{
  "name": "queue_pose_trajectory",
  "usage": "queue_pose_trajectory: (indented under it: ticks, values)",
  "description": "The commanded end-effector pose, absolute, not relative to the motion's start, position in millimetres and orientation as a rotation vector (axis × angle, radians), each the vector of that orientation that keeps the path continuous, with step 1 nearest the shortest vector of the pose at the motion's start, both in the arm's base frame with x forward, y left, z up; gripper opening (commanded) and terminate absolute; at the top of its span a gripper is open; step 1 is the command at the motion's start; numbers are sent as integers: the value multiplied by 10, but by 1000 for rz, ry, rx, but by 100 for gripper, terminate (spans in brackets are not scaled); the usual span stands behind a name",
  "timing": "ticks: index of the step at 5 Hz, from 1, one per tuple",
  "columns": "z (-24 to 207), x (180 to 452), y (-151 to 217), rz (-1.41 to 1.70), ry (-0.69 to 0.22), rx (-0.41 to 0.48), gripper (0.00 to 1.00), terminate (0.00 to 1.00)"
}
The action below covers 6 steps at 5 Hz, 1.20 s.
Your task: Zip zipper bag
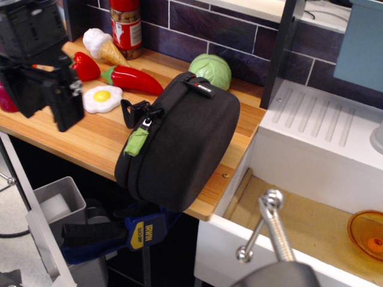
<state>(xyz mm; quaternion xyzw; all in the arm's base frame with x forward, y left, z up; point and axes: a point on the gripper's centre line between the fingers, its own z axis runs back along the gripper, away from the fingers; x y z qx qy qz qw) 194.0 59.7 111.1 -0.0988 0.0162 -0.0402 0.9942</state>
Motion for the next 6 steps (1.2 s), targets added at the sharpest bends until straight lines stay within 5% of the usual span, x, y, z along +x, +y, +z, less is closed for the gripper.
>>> queue_pose_trajectory:
  ticks: [1, 5, 6]
  values:
    - [1243, 1901, 126, -22, 28, -250, 100, 0]
    - [1048, 2109, -95, -20, -18, -206, 100, 0]
    - [1019, 2101, -103, -15, -13, -207, 0, 0]
